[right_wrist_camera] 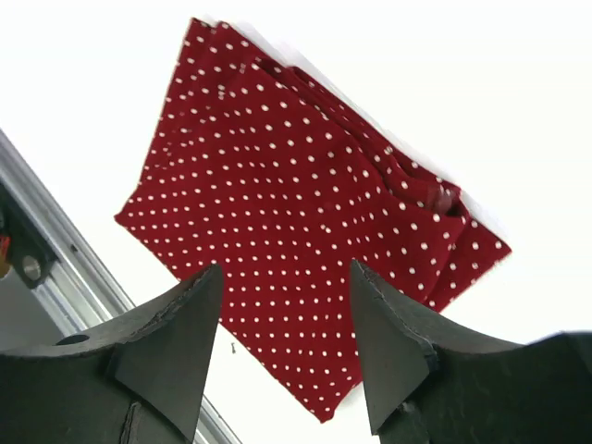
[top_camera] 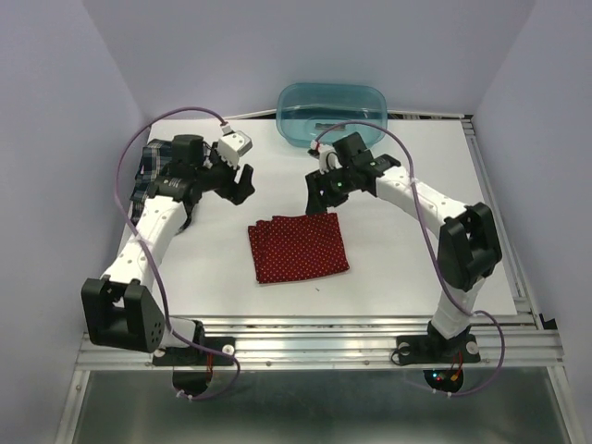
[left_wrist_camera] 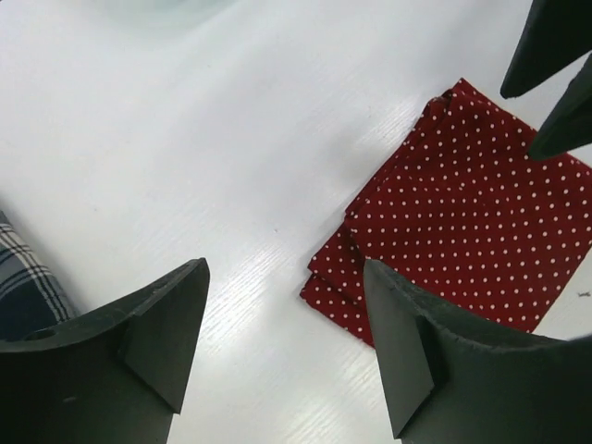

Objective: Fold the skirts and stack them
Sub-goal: Fold the skirt

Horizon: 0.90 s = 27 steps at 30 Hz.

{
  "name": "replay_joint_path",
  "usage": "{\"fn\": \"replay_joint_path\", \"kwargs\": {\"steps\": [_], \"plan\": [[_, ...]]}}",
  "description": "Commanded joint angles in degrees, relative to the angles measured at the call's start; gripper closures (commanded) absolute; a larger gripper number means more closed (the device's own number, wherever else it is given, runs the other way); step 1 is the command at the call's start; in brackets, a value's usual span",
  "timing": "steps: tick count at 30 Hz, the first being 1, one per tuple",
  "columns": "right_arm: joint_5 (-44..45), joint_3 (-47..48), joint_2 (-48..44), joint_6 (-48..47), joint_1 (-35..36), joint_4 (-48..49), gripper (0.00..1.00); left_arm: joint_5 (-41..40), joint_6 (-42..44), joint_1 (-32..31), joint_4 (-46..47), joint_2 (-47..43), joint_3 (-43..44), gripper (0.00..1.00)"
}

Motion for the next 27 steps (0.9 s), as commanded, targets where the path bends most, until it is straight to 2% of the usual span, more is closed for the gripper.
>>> {"fn": "replay_joint_path", "kwargs": {"steps": [1,4,9,15,21,27], "plan": [[8.87,-4.03,-2.35,1.63,0.55,-2.05,0.38,-2.75,12.04,-2.74,-7.85,4.23,1.79,0.21],[13.09,-8.68,-4.19,1.37,0.55,-2.67,0.37,-6.63,15.66,-5.57,-10.76,8.45,4.6,0.23],[22.23,-12.31,-4.82,1.37,0.02,-2.67,0.36,-9.01,16.02,-9.53,-7.16,15.04,8.89,0.25],[19.97,-10.56,1.59,-0.12,-3.05,-1.8,0.34,-7.34,14.09,-10.58,-6.28,23.66,11.9,0.32],[17.77,-3.1,8.8,-4.52,-4.29,-1.0,0.36,-9.27,12.24,-11.73,-3.3,25.34,4.62,0.44],[18.55,6.84,15.39,-8.3,-4.29,-1.01,0.38,-9.98,11.8,-11.99,-2.24,22.27,-5.39,0.55]]}}
